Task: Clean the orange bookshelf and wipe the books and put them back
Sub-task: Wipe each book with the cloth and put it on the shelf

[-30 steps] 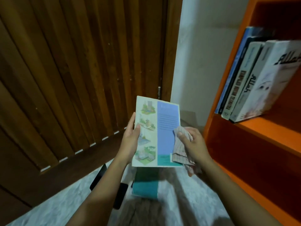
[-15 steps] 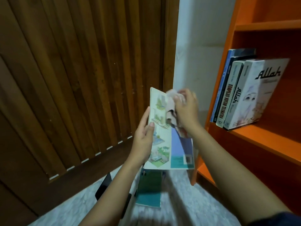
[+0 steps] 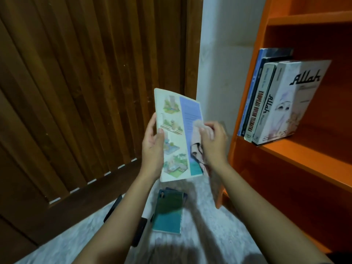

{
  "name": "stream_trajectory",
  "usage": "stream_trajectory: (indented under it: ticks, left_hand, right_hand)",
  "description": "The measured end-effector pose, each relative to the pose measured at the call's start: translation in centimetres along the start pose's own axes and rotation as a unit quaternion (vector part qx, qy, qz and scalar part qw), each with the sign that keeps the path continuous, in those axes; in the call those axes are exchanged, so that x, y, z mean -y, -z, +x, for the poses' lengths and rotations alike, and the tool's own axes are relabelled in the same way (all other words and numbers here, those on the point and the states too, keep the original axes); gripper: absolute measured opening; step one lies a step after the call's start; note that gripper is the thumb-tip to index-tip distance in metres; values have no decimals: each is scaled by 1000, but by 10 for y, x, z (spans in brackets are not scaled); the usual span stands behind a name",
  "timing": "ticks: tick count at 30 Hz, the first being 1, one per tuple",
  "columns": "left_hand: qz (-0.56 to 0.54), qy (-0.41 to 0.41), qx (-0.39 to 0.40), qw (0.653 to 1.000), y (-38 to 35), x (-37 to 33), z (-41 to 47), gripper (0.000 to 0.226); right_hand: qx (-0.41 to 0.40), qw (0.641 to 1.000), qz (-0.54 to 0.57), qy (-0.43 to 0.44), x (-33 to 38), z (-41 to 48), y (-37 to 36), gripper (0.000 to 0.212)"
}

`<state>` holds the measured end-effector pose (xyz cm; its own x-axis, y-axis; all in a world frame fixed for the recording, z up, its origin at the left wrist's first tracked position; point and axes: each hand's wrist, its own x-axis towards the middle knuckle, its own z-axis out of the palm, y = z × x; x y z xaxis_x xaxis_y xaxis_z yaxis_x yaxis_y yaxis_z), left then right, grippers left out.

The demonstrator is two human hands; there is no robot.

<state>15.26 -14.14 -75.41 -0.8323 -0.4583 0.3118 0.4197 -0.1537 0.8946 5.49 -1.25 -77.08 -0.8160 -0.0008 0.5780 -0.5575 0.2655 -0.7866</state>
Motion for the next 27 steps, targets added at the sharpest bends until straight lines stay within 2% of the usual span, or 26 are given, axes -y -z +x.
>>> stream_trajectory:
  ticks: [2, 4, 8, 10, 12, 13, 16, 20, 22, 24, 27]
  left_hand:
    - [11, -8, -30, 999, 0, 2, 2, 42]
    - [10, -1, -50, 999, -5, 5, 5, 42]
    - [16, -1, -72, 997, -13, 11, 9, 45]
    - [-4, 8, -102, 995, -3, 10, 13, 44]
    - [-49, 33, -122, 991, 10, 8, 16, 42]
    - [-63, 44, -123, 989, 16, 5, 16, 40]
    - [-67, 53, -96, 992, 28, -4, 14, 39]
    - [-75, 62, -51, 994, 31, -10, 12, 39]
    - [-69, 67, -32, 995, 30, -11, 12, 39]
    - [-57, 69, -15, 996, 29, -9, 12, 43]
    - [-4, 63, -3, 998, 30, -7, 14, 45]
  right_hand:
    - [-33, 997, -3, -67, -12, -2, 6, 4]
    - [-20, 998, 9, -58, -4, -13, -1, 4]
    - [62, 996, 25, 62, 29, -56, -26, 8]
    - [102, 983, -3, 155, 26, -77, -29, 11]
    - [127, 971, -29, 199, 9, -86, -24, 10]
    - [127, 975, -36, 179, 2, -85, -20, 10]
    - [78, 995, -30, 49, -4, -71, -4, 13]
    - [-12, 994, 68, -86, -5, -40, 13, 17]
    - [29, 979, 147, -141, -11, -31, 18, 26]
    - [110, 950, 222, -188, -18, -29, 20, 39]
    - [206, 914, 266, -226, -30, -33, 24, 71]
